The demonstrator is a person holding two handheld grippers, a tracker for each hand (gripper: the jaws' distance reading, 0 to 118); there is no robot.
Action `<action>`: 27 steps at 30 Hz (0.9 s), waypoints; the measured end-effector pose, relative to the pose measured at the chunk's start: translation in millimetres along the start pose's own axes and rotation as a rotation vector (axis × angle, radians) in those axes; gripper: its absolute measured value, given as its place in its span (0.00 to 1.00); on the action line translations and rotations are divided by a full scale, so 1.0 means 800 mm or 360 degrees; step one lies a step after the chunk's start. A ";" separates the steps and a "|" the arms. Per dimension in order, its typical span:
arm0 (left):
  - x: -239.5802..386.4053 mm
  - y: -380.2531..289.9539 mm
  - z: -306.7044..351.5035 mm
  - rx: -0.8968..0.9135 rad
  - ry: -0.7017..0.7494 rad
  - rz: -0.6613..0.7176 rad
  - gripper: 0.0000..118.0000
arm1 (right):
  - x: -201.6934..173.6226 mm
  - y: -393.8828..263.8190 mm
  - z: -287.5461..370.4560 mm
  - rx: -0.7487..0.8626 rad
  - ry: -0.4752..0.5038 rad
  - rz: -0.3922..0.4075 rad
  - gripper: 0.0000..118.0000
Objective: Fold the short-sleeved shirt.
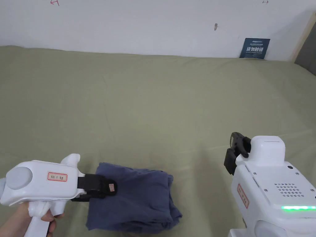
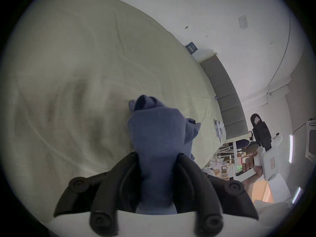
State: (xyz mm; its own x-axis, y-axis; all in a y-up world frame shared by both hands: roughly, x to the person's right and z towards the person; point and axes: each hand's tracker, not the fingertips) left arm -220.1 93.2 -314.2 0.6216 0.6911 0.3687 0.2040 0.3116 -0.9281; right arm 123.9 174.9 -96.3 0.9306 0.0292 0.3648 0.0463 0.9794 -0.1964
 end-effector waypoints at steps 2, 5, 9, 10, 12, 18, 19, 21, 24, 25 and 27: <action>-0.010 0.001 0.021 0.0020 0.0033 0.0011 0.25 | -0.020 -0.002 -0.003 0.0001 0.0063 0.0030 0.00; -0.036 0.004 0.065 0.0056 0.0089 0.0049 0.25 | -0.061 -0.002 -0.009 0.0003 0.0165 0.0060 0.00; -0.079 0.010 0.134 0.0137 0.0201 0.0107 0.25 | -0.131 -0.006 -0.023 -0.0007 0.0350 0.0088 0.00; -0.091 0.013 0.154 0.0168 0.0228 0.0137 0.25 | -0.151 -0.008 -0.028 -0.0011 0.0419 0.0088 0.00; -0.114 0.015 0.190 0.0199 0.0282 0.0136 0.25 | -0.192 -0.011 -0.036 -0.0027 0.0518 0.0097 0.00; -0.199 0.038 0.289 0.0239 0.0412 0.0197 0.25 | -0.316 -0.018 -0.056 -0.0055 0.0766 0.0105 0.00; -0.214 0.043 0.305 0.0241 0.0445 0.0208 0.25 | -0.336 -0.018 -0.059 -0.0062 0.0821 0.0087 0.00; -0.237 0.054 0.331 0.0228 0.0521 0.0188 0.25 | -0.370 -0.020 -0.064 -0.0064 0.0881 0.0093 0.00; -0.265 0.078 0.359 0.0202 0.0589 0.0169 0.25 | -0.420 -0.025 -0.079 -0.0069 0.0980 0.0095 0.00; -0.274 0.088 0.365 0.0187 0.0601 0.0150 0.25 | -0.436 -0.027 -0.082 -0.0071 0.0989 0.0093 0.00; -0.288 0.106 0.371 0.0127 0.0644 0.0110 0.25 | -0.461 -0.028 -0.092 -0.0084 0.1045 0.0087 0.00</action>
State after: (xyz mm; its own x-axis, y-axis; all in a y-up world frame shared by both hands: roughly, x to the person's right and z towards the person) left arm -570.6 154.3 -461.8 0.8820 0.4053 0.2402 0.1017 0.3339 -0.9371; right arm -193.8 127.4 -293.4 0.9594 -0.0657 -0.2743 -0.0049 0.9684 -0.2493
